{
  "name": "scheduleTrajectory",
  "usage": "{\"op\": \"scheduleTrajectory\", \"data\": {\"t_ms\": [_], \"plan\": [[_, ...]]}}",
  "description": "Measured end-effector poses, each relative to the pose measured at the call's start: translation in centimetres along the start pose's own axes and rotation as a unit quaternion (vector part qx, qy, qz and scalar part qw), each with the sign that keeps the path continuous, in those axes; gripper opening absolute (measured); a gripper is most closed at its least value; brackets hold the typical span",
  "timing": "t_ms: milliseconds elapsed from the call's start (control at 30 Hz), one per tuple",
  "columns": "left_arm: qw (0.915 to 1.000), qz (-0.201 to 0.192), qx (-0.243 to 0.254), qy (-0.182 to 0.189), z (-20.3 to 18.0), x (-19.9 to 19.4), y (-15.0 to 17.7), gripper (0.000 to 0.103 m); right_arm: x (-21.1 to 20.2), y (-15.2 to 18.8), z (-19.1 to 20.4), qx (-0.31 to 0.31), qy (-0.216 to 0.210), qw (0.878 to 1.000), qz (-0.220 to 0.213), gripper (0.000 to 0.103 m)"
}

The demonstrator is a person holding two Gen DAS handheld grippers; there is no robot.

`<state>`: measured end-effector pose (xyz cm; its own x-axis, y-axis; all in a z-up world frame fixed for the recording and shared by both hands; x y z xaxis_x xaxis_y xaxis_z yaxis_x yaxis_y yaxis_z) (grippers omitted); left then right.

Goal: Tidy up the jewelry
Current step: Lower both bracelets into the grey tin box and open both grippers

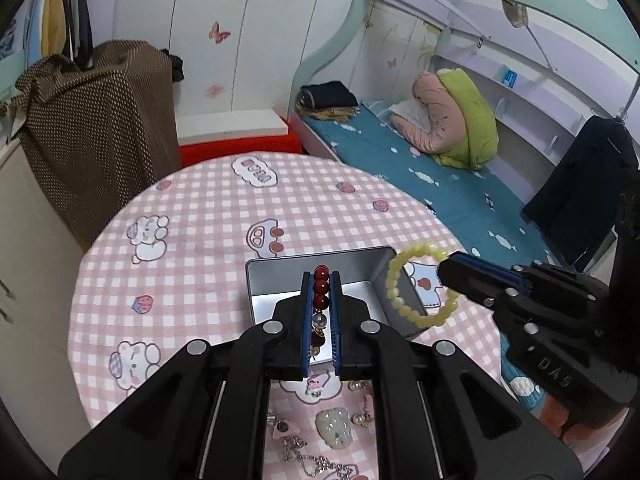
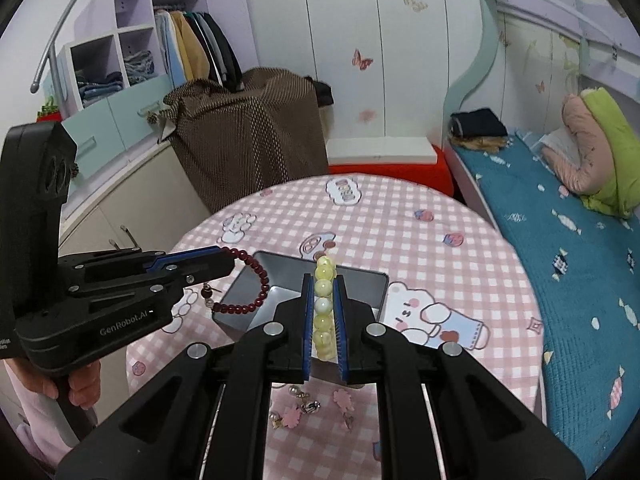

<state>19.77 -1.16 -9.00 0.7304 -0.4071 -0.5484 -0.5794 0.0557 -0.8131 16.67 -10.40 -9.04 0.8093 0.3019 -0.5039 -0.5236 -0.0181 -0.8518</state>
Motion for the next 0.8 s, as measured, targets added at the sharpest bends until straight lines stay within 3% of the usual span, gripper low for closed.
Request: {"op": "scheduleTrajectory", "data": {"t_ms": [233, 333, 367, 400, 433, 467, 500, 633, 800], "plan": [[0.9997, 0.023, -0.009, 0.005, 0.3, 2.5, 0.9, 0.008, 2.3, 0.9, -0.4, 0.012, -0.006, 0.999, 0.029, 0.01], [0.9995, 0.03, -0.011, 0.001, 0.3, 3.2, 1.2, 0.009, 2.4, 0.8, -0.6, 0.022, -0.008, 0.999, 0.032, 0.015], [0.9995, 0.031, -0.011, -0.003, 0.4, 3.3, 1.2, 0.009, 2.3, 0.8, -0.9, 0.026, -0.005, 0.999, 0.032, 0.023], [0.9995, 0.03, -0.01, -0.006, 0.5, 3.3, 1.2, 0.014, 2.2, 0.6, -1.0, 0.028, 0.001, 0.999, 0.029, 0.036], [0.9995, 0.028, -0.009, -0.011, 0.5, 3.1, 1.1, 0.029, 2.0, 0.5, -1.3, 0.028, 0.01, 0.999, 0.024, 0.043], [0.9995, 0.025, -0.01, -0.015, 0.6, 3.0, 1.0, 0.038, 1.8, 0.3, -1.6, 0.028, 0.019, 0.999, 0.019, 0.059], [0.9995, 0.021, -0.01, -0.021, 0.7, 2.8, 0.8, 0.047, 1.4, 0.2, -1.9, 0.027, 0.032, 0.999, 0.012, 0.065], [0.9991, 0.02, -0.013, -0.036, 1.3, 2.6, 0.8, 0.054, 1.0, 0.3, -3.2, 0.043, 0.047, 0.998, 0.011, 0.067], [0.9987, 0.021, -0.015, -0.043, 1.6, 2.2, 1.0, 0.054, 0.5, 0.4, -3.3, 0.042, 0.05, 0.998, 0.013, 0.068]]}}
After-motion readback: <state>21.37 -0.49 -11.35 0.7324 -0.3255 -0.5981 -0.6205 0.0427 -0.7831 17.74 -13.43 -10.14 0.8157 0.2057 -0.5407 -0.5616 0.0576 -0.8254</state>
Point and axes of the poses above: each gripper's, at about its wrist camera, not at the fingertips, and x roughly the way its jaws point, z to its left, y to its underside, the point moved 6 cm from there along x, roughly the way its jaws point, and after that the axes turned 10 degrees about -z, right-handed, at the moved point
